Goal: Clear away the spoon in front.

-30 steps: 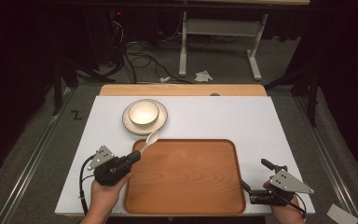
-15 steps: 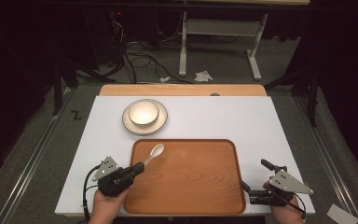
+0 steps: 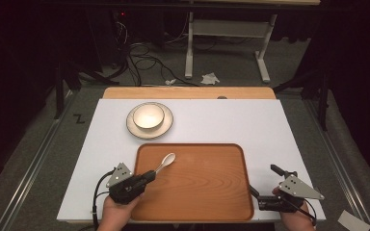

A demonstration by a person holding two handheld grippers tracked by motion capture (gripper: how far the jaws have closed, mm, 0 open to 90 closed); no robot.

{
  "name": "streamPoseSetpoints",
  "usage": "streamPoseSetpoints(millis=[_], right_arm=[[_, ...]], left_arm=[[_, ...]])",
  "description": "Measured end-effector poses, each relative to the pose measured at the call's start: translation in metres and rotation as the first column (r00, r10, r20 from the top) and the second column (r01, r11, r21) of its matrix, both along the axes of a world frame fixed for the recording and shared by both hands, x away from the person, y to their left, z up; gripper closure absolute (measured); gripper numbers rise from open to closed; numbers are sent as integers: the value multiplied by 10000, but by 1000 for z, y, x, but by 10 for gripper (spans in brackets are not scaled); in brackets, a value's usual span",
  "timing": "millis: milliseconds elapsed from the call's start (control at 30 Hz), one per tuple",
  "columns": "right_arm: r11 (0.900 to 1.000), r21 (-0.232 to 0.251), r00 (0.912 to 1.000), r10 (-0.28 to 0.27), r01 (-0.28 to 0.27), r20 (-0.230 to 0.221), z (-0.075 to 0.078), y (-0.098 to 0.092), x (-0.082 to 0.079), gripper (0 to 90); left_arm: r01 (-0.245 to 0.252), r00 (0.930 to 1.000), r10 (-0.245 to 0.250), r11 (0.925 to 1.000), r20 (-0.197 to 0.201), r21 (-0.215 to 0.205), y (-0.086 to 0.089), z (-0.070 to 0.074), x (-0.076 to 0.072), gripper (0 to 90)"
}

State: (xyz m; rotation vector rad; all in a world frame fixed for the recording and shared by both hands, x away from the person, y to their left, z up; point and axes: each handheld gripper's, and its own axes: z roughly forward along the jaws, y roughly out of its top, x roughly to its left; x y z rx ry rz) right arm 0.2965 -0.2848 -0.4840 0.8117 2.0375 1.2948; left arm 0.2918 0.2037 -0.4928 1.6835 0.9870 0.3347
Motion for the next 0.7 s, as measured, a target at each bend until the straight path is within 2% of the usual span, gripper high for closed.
streamPoseSetpoints(millis=[167, 267, 433, 567, 700], right_arm=[[10000, -29, 10000, 55, -55, 27, 0, 0, 0, 7], [10000, -38, 9999, -15, 15, -116, 0, 1, -1, 7], [9999, -115, 10000, -11, 11, -23, -2, -1, 1, 7], [9996, 165, 9996, -208, 211, -164, -3, -4, 2, 7], [9999, 62, 10000, -80, 80, -54, -3, -5, 3, 7]], left_arm=[[37, 9998, -32, 9997, -212, 245, -6, -7, 2, 856], [156, 9998, -151, 9993, -118, 354, -9, -6, 2, 856], [272, 9995, -264, 9986, -176, 448, -14, -8, 3, 853], [304, 9991, -291, 9988, -310, 396, -17, -10, 5, 852], [406, 9986, -391, 9984, -366, 406, -20, -12, 8, 850]])
